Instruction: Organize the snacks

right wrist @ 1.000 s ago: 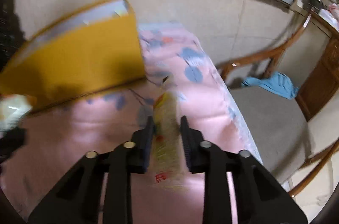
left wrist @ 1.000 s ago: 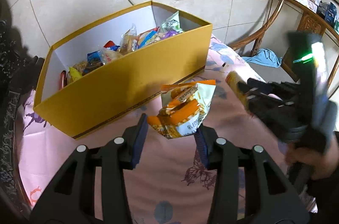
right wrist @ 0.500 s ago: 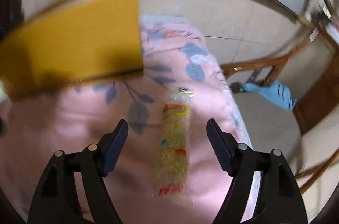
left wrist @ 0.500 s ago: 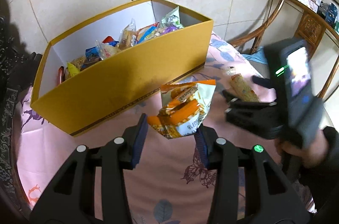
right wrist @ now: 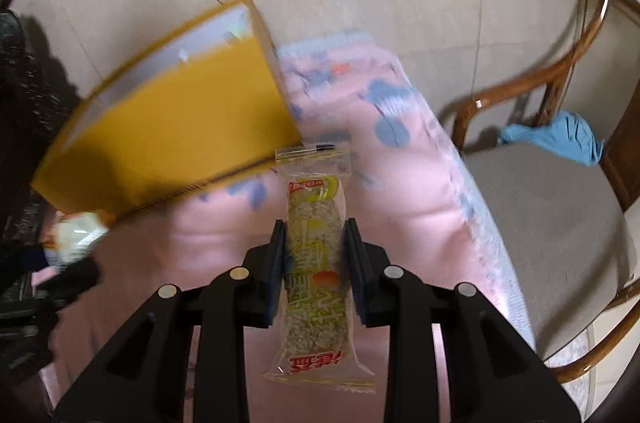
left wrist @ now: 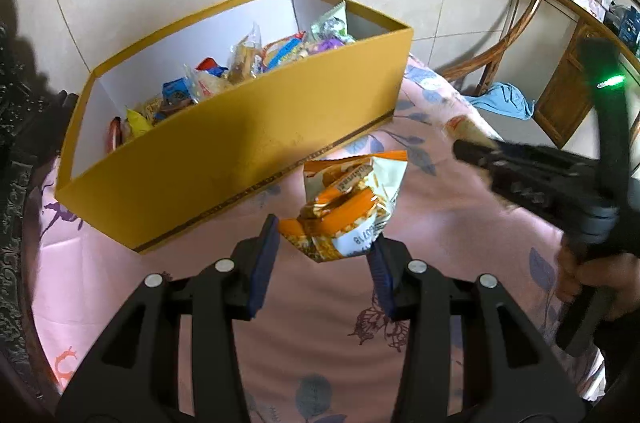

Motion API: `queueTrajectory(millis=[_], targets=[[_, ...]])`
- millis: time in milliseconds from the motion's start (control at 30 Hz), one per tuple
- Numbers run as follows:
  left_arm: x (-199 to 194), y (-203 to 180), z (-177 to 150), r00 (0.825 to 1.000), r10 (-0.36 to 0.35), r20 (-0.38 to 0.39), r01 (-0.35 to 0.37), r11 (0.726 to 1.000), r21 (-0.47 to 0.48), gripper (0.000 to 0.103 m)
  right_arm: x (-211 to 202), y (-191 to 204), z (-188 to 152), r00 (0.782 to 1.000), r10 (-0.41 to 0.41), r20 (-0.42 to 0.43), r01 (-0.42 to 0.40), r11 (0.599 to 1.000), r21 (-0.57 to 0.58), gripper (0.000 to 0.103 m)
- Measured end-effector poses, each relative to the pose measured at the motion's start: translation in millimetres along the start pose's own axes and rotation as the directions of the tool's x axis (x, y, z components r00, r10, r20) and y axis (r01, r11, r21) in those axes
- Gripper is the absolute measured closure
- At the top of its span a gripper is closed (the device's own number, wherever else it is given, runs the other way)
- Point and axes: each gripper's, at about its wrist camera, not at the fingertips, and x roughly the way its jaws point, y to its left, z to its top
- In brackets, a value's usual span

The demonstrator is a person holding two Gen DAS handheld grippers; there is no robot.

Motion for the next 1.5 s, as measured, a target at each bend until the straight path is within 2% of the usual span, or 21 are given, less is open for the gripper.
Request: queueTrajectory(millis=[100,300,433,567,600,633,667,700,733,800,867,933,967,1033,1067,1167,1267,1300,1400,1500], targets=[[-12,4,8,1.0,0.005,0.016,-0.005,1.0,-0.01,0.06,-37,20,18,0.995,0.054,0.082,-0.051,0.998,-0.037,0.074],[-39,30,49,0.998,0.04,0.053,-0.036,0.997,-0.061,0.06,-66,67,86,0.975,0.183,0.129,-0.167,0.978,-0.123,0.074],[-41,61,91,0.983,0.153,0.099,-0.14,0.983,-0.122,0.06,-47,97,133,0.971,0.197,0.138,-0.17,0.968,-0.185,0.074],[-34,92,117,0.967,0.226,0.115,-0.203,0.962,-0.183,0.059,-1,114,166,0.976,0.187,0.11,-0.164,0.967,-0.196,0.072],[-31,102,121,0.956,0.268,0.12,-0.239,0.948,-0.21,0.047,11,118,170,0.979,0.173,0.104,-0.149,0.966,-0.211,0.071],[-28,111,124,0.94,0.323,0.113,-0.288,0.925,-0.247,0.026,23,121,174,0.984,0.152,0.092,-0.127,0.964,-0.233,0.05],[-26,115,126,0.928,0.359,0.098,-0.323,0.909,-0.264,0.002,36,127,177,0.992,0.098,0.076,-0.075,0.963,-0.257,0.017],[-23,121,126,0.909,0.409,0.076,-0.374,0.883,-0.282,0.002,46,130,176,0.997,0.022,0.07,-0.003,0.964,-0.265,0.008],[-21,124,125,0.903,0.427,0.055,-0.396,0.873,-0.285,0.002,49,129,175,0.997,0.013,0.071,0.005,0.968,-0.249,0.002],[-22,126,120,0.899,0.435,0.046,-0.405,0.867,-0.289,0.002,44,122,173,0.998,0.035,0.06,-0.022,0.978,-0.206,0.001],[-26,123,117,0.884,0.467,0.015,-0.44,0.844,-0.307,0.002,35,115,169,0.998,0.031,0.056,-0.021,0.984,-0.176,0.001],[-33,117,113,0.878,0.478,0.025,-0.448,0.839,-0.309,0.002,17,107,161,0.999,0.039,0.031,-0.033,0.987,-0.158,0.001],[-38,113,113,0.877,0.48,0.03,-0.448,0.838,-0.311,0.002,7,103,156,0.999,0.041,0.026,-0.037,0.988,-0.151,0.001],[-53,104,106,0.892,0.449,0.048,-0.408,0.847,-0.341,0.002,-15,97,147,0.999,0.024,0.034,-0.018,0.988,-0.155,0.001],[-62,98,104,0.908,0.416,0.059,-0.369,0.858,-0.358,0.002,-28,95,142,0.999,0.01,0.043,-0.003,0.987,-0.163,0.001],[-84,76,99,0.924,0.372,0.085,-0.318,0.874,-0.367,0.002,-71,83,120,0.998,-0.028,0.064,0.038,0.984,-0.174,0.001],[-108,54,92,0.921,0.366,0.133,-0.296,0.88,-0.37,0.002,-117,68,99,0.996,-0.044,0.079,0.055,0.988,-0.147,0.001],[-119,44,88,0.923,0.351,0.157,-0.28,0.893,-0.351,0.002,-127,65,95,0.995,-0.045,0.085,0.057,0.988,-0.141,0.001],[-143,26,79,0.93,0.339,0.145,-0.282,0.906,-0.315,0.002,-162,61,81,0.991,-0.063,0.121,0.079,0.987,-0.138,0.001],[-168,14,66,0.941,0.301,0.153,-0.235,0.909,-0.346,0.002,-185,63,75,0.988,-0.054,0.143,0.072,0.989,-0.127,0.001]])
